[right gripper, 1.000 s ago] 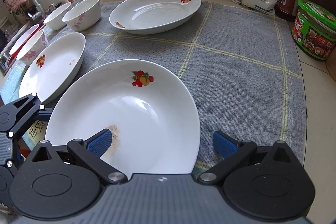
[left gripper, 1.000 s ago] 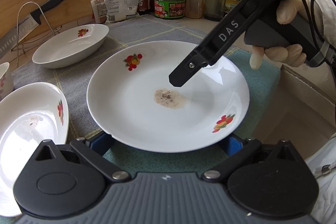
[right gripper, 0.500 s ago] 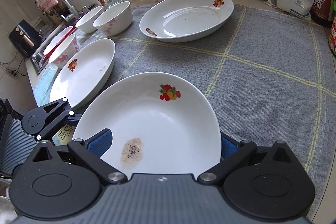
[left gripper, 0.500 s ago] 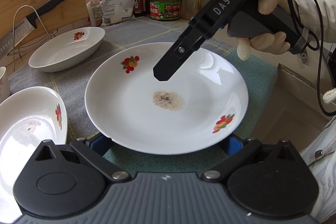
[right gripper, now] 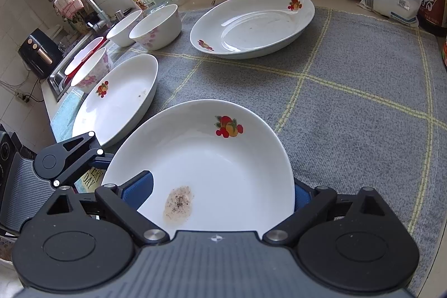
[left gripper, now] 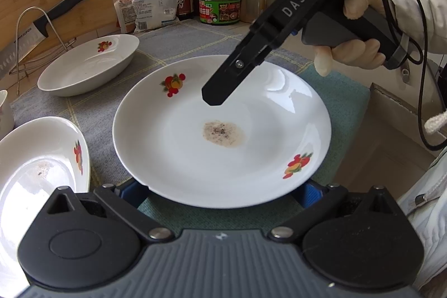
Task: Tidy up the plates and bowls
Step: 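Carry the stained plate with the right tool across the towel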
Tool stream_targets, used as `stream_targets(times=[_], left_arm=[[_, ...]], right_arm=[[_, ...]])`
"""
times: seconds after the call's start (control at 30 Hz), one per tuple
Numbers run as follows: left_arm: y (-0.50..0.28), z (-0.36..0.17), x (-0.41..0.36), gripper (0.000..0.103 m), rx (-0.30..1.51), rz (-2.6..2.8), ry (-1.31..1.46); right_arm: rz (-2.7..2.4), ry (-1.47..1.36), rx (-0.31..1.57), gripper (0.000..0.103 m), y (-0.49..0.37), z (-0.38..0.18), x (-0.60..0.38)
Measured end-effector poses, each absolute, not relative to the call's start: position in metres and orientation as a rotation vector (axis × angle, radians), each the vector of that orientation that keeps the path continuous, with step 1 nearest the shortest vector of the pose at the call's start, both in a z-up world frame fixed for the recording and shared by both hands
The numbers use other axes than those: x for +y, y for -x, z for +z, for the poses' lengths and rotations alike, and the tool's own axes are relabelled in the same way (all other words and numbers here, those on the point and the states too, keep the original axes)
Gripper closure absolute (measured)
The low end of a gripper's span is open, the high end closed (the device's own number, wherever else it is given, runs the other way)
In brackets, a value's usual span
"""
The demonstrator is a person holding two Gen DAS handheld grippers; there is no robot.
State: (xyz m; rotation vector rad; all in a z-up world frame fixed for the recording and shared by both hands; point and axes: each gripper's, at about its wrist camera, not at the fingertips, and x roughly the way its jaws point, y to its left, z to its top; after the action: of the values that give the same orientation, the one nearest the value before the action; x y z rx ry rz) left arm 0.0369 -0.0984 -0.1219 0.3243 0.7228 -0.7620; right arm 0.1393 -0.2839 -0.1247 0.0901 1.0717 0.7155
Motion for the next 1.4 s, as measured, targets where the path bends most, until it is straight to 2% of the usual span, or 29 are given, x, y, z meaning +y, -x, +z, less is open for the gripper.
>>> stream_targets(times=[0.7,1.4], left_arm=[[-0.091,-0.105,-0.144,0.002,0.686,-0.79,-0.364],[-0.141,-0.127,-0.206,0.002,0.724,-0.796,-0.357]], right_arm=[[0.63,-0.08,0.977,0.003,-0.163,-0.096,-0.34],[0.544,-0.074,0.973,0.003,-0.21,-0.119,-0.394]])
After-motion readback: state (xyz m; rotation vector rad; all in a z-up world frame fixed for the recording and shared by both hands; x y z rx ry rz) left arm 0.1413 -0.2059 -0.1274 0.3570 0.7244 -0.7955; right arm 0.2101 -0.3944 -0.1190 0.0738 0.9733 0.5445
